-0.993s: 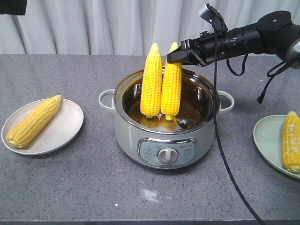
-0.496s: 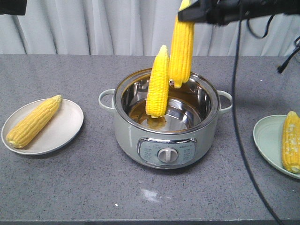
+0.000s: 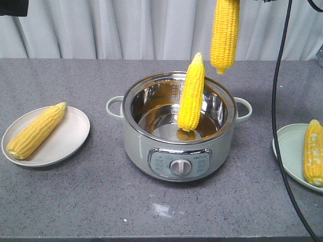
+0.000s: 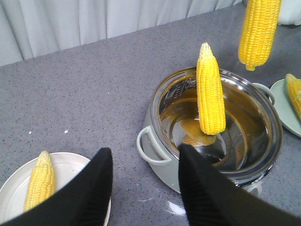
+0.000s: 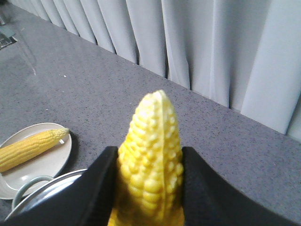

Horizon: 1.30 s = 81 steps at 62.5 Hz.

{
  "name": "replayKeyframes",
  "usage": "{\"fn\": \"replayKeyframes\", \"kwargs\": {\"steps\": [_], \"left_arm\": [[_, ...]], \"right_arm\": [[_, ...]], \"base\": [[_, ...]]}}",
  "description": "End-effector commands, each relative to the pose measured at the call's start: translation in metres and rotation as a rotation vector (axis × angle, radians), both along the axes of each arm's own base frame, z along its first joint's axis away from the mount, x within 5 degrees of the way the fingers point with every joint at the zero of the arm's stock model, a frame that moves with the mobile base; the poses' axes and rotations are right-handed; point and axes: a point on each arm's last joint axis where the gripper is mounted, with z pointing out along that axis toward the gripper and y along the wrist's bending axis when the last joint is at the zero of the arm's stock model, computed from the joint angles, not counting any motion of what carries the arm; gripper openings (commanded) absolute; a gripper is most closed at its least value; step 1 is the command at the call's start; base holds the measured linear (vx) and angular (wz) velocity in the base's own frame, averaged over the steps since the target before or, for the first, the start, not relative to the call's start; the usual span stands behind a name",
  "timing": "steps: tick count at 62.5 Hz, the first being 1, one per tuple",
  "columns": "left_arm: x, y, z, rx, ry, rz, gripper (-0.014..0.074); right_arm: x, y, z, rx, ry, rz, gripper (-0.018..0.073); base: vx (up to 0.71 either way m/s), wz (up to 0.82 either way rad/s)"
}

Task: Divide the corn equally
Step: 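Lift the corn cob high out of the pot with the right gripper, then reach the left gripper into the pot and grasp the last corn cob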

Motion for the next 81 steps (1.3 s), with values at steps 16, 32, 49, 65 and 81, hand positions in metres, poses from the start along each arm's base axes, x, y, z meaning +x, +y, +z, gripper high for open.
{"fn": "replayKeyframes", "kwargs": {"steps": [16,32,49,65,81], "left_arm": [[-0.003,-0.004,0.018,-0.093,-0.114,0.001,0.0330],[0.036,-0.034,0.014,-0.371,-0.123,-0.077,0.0330],[0.087,-0.107,0.001,-0.431,-0.163,-0.237,0.0356],[0.119,-0.161,-0.033,-0.239,-0.154,-0.295,0.0395],[0.140,-0.191,-0.083,-0.171,-0.006,-0.258,0.0484]], "right_arm": [[-0.030,-0.002,0.050,0.049,-0.151,-0.052,0.0101],[-0.096,-0.002,0.106,0.014,-0.298,-0.060,0.0101],[-0.176,-0.015,0.155,-0.136,-0.459,-0.246,0.0101],[-0.211,-0.026,0.170,-0.204,-0.495,-0.396,0.0101],[-0.216,-0.028,0.169,-0.219,-0.472,-0.409,0.0101]], "base": [[0.00,0.00],[0.00,0.00],[0.00,0.00],[0.00,0.00],[0.00,0.00]]}}
